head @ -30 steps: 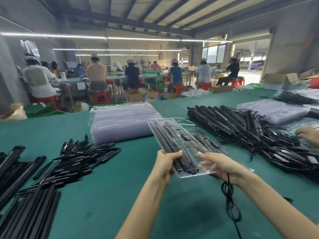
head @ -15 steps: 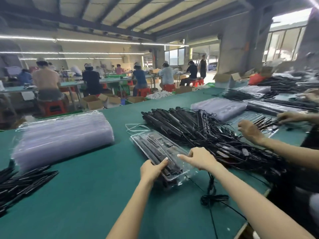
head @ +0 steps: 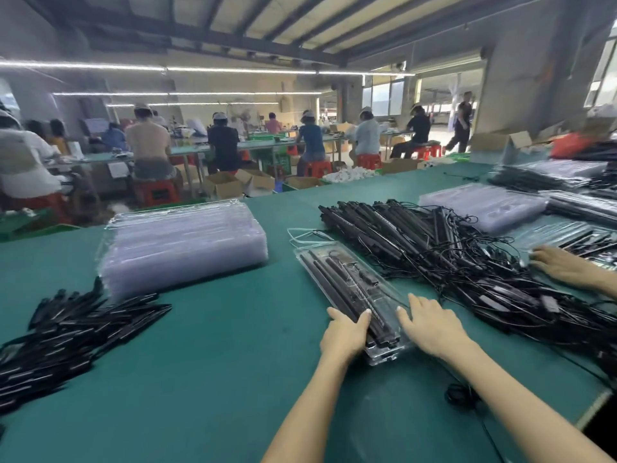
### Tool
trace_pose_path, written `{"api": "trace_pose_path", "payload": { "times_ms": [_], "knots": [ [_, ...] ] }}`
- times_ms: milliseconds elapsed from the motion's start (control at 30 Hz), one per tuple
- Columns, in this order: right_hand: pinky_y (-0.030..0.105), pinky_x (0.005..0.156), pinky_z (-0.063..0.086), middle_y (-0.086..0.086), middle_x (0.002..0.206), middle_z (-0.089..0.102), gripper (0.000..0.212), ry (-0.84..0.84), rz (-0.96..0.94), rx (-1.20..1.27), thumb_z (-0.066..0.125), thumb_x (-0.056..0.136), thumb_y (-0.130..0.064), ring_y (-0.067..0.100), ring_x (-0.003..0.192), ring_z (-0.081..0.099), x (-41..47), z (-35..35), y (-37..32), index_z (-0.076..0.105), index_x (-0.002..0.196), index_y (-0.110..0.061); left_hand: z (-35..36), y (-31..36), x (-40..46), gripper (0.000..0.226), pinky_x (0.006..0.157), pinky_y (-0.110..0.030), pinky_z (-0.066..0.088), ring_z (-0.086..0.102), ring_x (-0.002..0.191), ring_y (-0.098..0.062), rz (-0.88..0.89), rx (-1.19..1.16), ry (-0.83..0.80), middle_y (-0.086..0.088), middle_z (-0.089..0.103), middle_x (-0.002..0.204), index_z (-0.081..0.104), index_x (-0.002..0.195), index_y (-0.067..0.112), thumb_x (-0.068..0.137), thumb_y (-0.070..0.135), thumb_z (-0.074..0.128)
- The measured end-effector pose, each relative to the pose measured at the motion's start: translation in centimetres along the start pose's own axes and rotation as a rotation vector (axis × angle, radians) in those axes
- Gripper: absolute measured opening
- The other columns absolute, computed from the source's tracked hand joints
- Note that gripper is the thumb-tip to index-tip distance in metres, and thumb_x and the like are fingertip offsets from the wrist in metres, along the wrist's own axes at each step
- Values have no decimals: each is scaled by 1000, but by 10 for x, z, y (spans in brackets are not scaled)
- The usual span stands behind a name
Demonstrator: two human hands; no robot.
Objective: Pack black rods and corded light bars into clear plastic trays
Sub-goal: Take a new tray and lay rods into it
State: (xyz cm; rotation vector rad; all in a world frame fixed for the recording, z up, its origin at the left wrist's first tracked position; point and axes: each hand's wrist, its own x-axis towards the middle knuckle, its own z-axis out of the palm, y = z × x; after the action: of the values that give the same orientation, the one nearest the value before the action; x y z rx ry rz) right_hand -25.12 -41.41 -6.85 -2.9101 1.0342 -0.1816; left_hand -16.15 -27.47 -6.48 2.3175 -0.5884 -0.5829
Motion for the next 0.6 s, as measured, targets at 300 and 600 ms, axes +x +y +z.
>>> {"api": "trace_pose_path", "payload": {
  "times_ms": [300, 600],
  "knots": [
    [56, 114, 11, 8, 160, -1, 53, -98, -44, -8, 23, 102, -37, 27, 145, 4, 0, -29, -21, 1, 150, -43, -51, -43, -42, 72, 98, -46, 45, 56, 114, -39, 88, -91, -99, -20, 54, 132, 12, 150, 10, 98, 57, 26],
    [44, 115, 20, -1, 160, 7, 50, -92, -521, 145, 36, 100, -45, 18, 145, 5, 3, -44, -233, 25, 148, -35, -161, -215, -109, 20, 55, -21, 30, 38, 52, -12, -52, -367, 612, 4, 41, 53, 53, 74, 18, 92, 24, 58]
  ]
}}
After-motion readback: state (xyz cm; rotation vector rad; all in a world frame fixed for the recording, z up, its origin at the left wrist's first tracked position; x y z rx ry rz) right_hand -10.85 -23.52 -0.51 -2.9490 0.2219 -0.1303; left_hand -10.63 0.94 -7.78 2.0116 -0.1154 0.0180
